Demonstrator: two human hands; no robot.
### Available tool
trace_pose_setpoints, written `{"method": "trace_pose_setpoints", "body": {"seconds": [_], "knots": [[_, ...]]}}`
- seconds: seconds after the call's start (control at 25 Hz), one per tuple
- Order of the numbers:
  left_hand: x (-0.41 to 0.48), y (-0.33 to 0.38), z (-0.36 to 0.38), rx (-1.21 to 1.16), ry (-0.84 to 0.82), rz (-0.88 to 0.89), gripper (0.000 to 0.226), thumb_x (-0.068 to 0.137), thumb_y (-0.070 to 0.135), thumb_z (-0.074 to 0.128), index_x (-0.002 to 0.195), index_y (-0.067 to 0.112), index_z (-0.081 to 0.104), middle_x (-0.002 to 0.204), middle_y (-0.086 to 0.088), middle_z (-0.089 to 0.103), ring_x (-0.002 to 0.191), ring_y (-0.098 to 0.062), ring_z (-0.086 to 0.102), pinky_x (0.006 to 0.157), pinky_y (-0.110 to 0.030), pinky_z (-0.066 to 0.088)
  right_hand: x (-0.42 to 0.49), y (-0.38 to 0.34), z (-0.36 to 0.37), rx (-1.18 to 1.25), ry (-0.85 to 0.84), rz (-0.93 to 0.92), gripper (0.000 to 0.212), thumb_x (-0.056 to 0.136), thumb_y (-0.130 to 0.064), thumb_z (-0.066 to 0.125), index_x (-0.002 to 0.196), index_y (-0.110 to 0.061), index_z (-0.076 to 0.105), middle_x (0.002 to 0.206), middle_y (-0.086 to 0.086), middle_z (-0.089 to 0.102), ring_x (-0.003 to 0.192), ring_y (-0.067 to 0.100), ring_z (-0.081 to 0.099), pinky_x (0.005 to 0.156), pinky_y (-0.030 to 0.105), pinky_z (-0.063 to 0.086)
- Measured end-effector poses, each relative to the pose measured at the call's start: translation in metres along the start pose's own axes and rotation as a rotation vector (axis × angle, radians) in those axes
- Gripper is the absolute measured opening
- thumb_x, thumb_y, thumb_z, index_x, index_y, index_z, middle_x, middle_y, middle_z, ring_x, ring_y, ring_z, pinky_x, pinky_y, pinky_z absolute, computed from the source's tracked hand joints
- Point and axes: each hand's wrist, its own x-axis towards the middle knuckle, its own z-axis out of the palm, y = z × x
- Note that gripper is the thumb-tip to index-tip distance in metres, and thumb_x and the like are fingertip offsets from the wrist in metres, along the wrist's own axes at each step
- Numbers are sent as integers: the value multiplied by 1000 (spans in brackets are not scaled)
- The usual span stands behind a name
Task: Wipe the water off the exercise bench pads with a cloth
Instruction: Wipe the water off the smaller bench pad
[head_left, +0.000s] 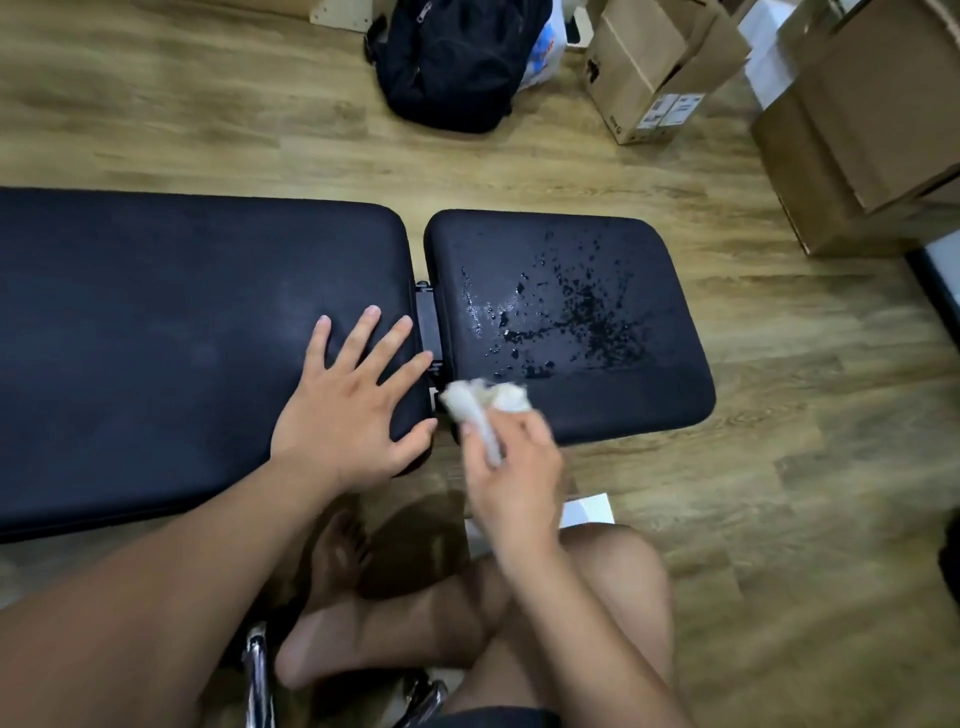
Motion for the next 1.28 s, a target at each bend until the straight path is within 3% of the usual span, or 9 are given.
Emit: {"method": "trace_pose_setpoints", "body": {"seconds": [0.12, 0.36, 0.6, 0.76, 0.84, 0.92, 1.08, 1.2, 1.28], "knots": [[0, 0, 0, 15, -5, -1, 75, 86, 71, 21, 149, 34, 39, 164, -1, 21, 153, -28, 7, 118, -61, 8, 16, 30, -15, -4, -14, -87, 24, 80, -36, 57, 91, -21, 72, 81, 6, 60, 69, 29, 59, 62, 34, 46], [0, 0, 0, 0, 19, 5, 74, 87, 69, 24, 147, 31, 42, 162, -4, 26, 152, -30, 12, 117, -63, 11, 108, 166, -95, -239, 143, 445, 41, 79, -48, 46, 103, -20, 63, 86, 13, 69, 81, 35, 63, 74, 38, 51], [1, 0, 1, -6, 27, 4, 74, 87, 70, 23, 148, 33, 40, 163, -3, 23, 152, -29, 10, 118, -62, 9, 30, 53, -24, -59, 236, 412, 21, 84, -18, 55, 102, -7, 56, 94, 21, 56, 85, 37, 52, 73, 40, 41], [1, 0, 0, -34, 25, -4, 73, 87, 69, 25, 148, 32, 41, 163, -2, 24, 152, -28, 10, 119, -61, 7, -40, -42, 16, 321, 101, 323, 21, 78, 0, 58, 96, -12, 57, 102, 4, 45, 80, 7, 39, 79, 9, 34], [1, -1, -2, -45, 18, 1, 73, 87, 70, 24, 148, 34, 39, 163, -1, 23, 152, -26, 9, 119, -59, 6, -26, -25, 12, 408, 126, 396, 14, 83, -7, 60, 94, -14, 57, 100, 5, 51, 82, 12, 46, 80, 17, 39], [0, -1, -1, -53, 29, 6, 73, 87, 71, 24, 148, 34, 40, 163, -1, 23, 152, -26, 9, 120, -58, 6, 5, 25, -13, 366, 315, 530, 13, 83, -8, 58, 93, -16, 57, 98, 11, 58, 85, 24, 53, 80, 28, 42], [1, -2, 1, -68, 56, 11, 72, 87, 70, 27, 146, 31, 44, 162, -3, 26, 151, -28, 12, 119, -60, 8, 71, 108, -68, 383, 458, 923, 23, 78, -11, 45, 94, -24, 56, 90, -3, 58, 84, 24, 57, 82, 26, 47], [0, -1, 1, -76, 52, 19, 72, 87, 69, 30, 146, 30, 45, 161, -5, 28, 151, -29, 12, 119, -60, 7, 70, 80, -58, 483, 487, 1018, 25, 75, -14, 42, 92, -21, 57, 85, -4, 56, 81, 27, 58, 81, 37, 54], [1, -1, 2, -65, 65, 4, 71, 87, 68, 31, 146, 30, 44, 161, -5, 27, 152, -29, 11, 119, -60, 7, 25, 21, -21, 540, 339, 986, 25, 86, -5, 45, 106, -15, 56, 91, -2, 55, 83, 22, 53, 76, 23, 43]]}}
